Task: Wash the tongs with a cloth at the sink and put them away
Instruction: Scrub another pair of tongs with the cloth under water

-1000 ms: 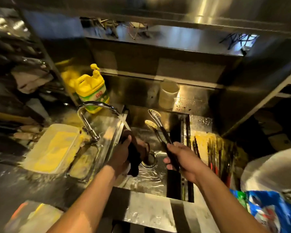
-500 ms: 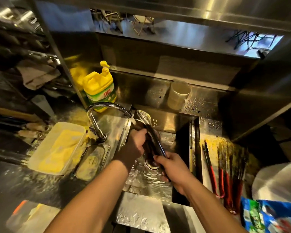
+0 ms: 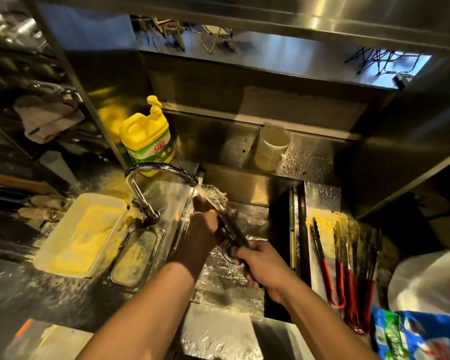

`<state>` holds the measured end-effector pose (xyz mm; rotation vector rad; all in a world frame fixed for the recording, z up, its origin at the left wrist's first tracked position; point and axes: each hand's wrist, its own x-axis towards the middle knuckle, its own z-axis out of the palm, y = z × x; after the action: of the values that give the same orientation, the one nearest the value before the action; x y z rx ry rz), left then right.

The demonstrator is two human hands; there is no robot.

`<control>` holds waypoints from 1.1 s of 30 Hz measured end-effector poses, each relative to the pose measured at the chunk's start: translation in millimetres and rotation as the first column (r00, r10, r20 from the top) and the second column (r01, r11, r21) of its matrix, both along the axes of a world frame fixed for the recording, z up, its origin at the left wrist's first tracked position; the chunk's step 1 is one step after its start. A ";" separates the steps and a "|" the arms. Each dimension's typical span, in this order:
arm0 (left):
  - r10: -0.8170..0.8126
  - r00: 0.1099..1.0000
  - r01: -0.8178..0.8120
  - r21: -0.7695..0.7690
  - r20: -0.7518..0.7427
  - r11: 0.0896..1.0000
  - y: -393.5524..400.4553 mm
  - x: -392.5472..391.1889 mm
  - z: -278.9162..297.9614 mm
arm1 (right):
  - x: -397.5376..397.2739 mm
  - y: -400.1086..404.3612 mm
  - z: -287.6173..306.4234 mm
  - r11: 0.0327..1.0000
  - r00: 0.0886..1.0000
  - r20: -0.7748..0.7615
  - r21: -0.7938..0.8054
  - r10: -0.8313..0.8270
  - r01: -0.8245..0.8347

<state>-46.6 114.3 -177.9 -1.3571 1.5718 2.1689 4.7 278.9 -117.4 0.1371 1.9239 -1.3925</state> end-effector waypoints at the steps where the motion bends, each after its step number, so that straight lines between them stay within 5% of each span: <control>1: 0.031 0.999 -0.032 -0.029 -0.021 0.999 5.1 1.0 -1.4 | -1.6 -3.1 -0.5 1.000 1.000 -0.009 0.006 0.000 0.000; 6: 0.197 0.971 -0.179 0.137 -0.133 0.974 8.1 -7.9 1.6 | 1.1 -1.9 -1.3 1.000 1.000 -0.016 -0.013 0.021 -0.022; 15: 0.235 0.971 -0.218 -0.283 0.030 0.934 -20.3 -13.5 -13.1 | -12.6 52.4 29.1 0.996 0.984 0.178 -0.093 0.006 0.011; 19: 0.184 0.982 -0.177 -0.119 0.045 0.977 -12.8 -2.0 -17.0 | -27.7 47.7 31.5 0.994 0.988 0.141 -0.078 -0.060 0.072; 23: 0.171 0.977 -0.155 0.123 -0.126 0.980 1.5 13.9 -20.3 | -37.3 36.7 29.0 0.976 0.974 0.213 -0.186 -0.072 0.113; 27: 0.170 0.960 -0.117 0.232 -0.221 0.966 4.7 20.4 -19.3 | -41.8 27.6 22.5 0.997 0.997 0.069 -0.070 -0.032 0.036; 33: 0.200 0.940 -0.114 0.298 -0.277 0.948 7.2 20.5 -9.8 | -40.6 17.8 16.4 1.000 0.997 0.078 0.009 -0.008 0.008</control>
<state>-26.1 121.5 -187.7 -1.1401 1.2070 2.6839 -35.9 296.7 -100.9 0.2008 1.8671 -1.3643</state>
